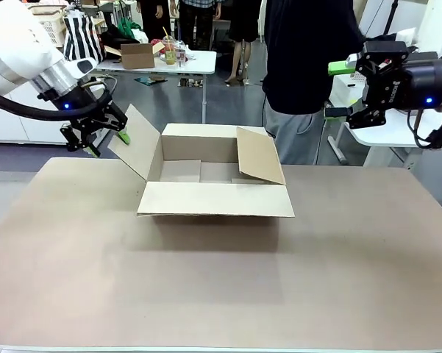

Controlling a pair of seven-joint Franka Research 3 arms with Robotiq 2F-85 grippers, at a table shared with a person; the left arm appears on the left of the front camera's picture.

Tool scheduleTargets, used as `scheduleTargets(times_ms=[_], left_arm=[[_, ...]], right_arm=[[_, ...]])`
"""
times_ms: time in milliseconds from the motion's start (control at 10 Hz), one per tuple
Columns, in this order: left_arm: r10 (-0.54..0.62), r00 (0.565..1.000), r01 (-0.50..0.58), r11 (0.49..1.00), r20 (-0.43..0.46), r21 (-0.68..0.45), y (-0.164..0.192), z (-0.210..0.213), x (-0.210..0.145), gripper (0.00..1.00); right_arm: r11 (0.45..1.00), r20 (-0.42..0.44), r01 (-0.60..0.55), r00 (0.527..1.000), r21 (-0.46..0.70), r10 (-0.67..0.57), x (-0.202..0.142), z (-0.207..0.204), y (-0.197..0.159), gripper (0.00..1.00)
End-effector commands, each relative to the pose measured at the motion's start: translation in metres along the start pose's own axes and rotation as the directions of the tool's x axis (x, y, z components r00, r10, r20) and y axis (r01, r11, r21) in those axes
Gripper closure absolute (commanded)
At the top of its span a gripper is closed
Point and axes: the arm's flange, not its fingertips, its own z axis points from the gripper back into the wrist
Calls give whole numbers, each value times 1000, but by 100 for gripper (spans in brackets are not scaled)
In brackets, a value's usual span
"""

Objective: Pack the gift set into the box.
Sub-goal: Place both hands on the side flaps of the Package Box and spread them outward.

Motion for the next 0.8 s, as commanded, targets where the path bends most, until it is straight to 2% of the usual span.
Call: scheduleTargets(times_ms=[0, 100, 600, 700], left_arm=[[3, 997, -9, 997, -83, -77, 13, 0, -6, 0], [0, 1000, 0, 1000, 0, 0, 0, 0, 0, 0], [0, 1000, 0, 1000, 0, 0, 0, 0, 0, 0], [0, 1000, 0, 1000, 0, 0, 0, 0, 0, 0]], right_arm=[[999, 9, -26, 1000, 20, 26, 2, -3, 0, 0], [999, 9, -26, 1000, 20, 26, 2, -3, 0, 0], [1000, 0, 0, 1000, 0, 0, 0, 0, 0, 0], [992, -2, 24, 1000, -124, -24, 25, -24, -7, 0]])
